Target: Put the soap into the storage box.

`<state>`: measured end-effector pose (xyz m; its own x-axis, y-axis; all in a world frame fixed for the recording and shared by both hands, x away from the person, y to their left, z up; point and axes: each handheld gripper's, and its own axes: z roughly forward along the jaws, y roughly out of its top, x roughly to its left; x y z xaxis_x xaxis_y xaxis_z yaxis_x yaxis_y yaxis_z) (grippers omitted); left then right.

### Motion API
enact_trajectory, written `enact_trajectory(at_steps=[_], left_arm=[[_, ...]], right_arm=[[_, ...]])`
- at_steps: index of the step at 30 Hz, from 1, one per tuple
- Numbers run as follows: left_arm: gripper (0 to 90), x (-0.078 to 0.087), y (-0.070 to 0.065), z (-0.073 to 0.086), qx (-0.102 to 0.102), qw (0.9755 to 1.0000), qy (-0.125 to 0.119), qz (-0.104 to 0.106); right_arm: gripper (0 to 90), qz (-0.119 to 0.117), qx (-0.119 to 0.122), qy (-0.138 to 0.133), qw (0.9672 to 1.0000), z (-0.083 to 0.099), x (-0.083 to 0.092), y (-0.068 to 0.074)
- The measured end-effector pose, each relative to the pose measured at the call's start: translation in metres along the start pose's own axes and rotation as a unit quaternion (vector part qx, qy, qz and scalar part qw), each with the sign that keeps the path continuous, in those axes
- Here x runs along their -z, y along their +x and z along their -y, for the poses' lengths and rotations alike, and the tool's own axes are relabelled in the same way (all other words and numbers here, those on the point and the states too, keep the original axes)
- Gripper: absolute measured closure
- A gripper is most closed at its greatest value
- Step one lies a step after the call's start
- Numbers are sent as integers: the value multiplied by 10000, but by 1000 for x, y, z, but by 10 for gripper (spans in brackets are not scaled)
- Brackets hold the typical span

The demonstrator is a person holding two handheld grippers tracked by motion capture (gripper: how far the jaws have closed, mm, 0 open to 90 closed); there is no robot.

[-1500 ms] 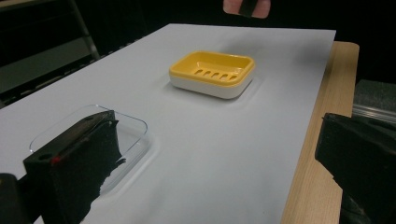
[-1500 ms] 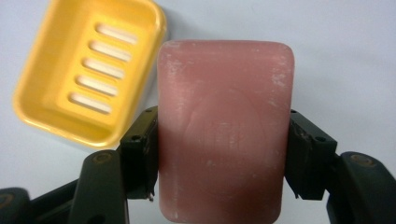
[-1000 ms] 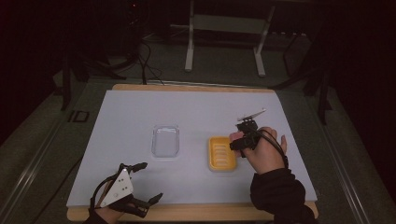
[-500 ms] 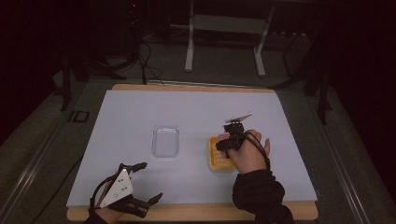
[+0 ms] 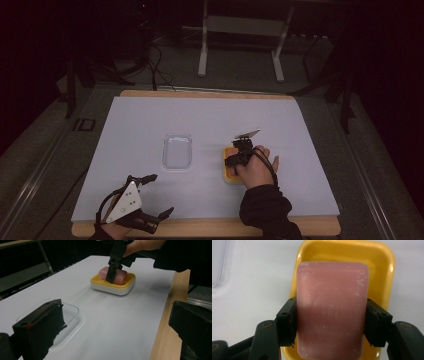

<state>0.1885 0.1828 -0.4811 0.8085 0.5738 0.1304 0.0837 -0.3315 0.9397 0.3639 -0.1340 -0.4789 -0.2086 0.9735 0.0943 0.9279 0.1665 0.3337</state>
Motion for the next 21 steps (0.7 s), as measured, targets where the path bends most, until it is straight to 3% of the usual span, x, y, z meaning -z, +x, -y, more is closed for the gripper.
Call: enact_trajectory(at_steps=[11,13,16,21], left_arm=[[6,0,0,0,-9,10000,21,5],[6,0,0,0,-15,10000,11,6],[6,0,0,0,-3,10000,7,2],[6,-1,-1,0,-9,10000,17,11]], right_arm=[[375,20,16,116,9999,1,-12,-2],[368,57,110,131,9998,0,-11,-2],[336,73,273,-10,9996,-2,-4,-2],[317,-170,537,70,9984,-7,14,-6]])
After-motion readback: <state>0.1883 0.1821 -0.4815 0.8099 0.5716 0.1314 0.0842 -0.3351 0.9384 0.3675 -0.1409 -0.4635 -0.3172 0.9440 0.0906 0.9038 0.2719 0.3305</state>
